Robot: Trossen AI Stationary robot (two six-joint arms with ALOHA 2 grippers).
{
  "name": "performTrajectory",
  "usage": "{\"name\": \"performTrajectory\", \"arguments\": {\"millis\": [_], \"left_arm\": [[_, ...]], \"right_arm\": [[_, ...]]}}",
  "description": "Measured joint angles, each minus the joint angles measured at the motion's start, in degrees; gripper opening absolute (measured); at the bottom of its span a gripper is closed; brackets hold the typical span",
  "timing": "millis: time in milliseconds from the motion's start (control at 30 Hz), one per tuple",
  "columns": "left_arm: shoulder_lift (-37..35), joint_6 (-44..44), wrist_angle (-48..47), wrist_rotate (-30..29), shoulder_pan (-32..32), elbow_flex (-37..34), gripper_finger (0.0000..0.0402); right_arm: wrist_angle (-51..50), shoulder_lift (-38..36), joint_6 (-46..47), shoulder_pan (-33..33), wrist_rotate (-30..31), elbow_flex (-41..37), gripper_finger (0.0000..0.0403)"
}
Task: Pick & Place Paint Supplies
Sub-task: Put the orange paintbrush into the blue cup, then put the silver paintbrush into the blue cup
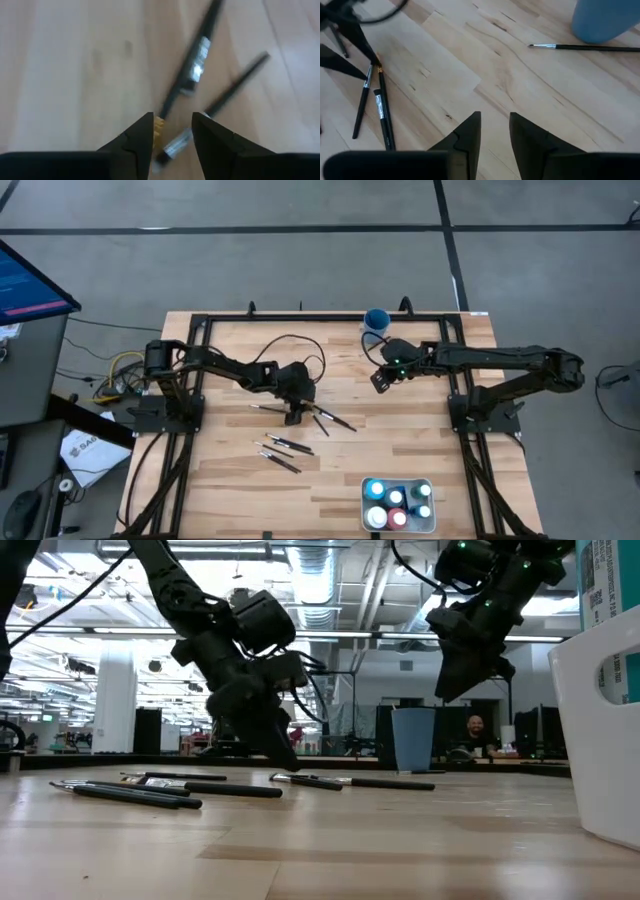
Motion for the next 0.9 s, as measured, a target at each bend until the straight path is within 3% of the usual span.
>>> {"name": "performTrajectory", "arguments": {"millis": [267,533,900], "left_arm": [[2.6,-0.6,-0.1,-1.1,-0.5,0.3,0.008],[1.6,-4.1,-0.7,-2.2,-0.7,0.2,0.0009],[-4.3,-9.0,-1.5,-2.1,-0.7,-0.1,0.0001]], "right_arm": [[1.6,0.0,0.0,0.0,0.0,0.0,0.0095],[1.6,0.0,0.4,0.8,0.0,0.0,0.0095],[2.6,2.2,0.4,1.8,0.0,0.0,0.0095]]}}
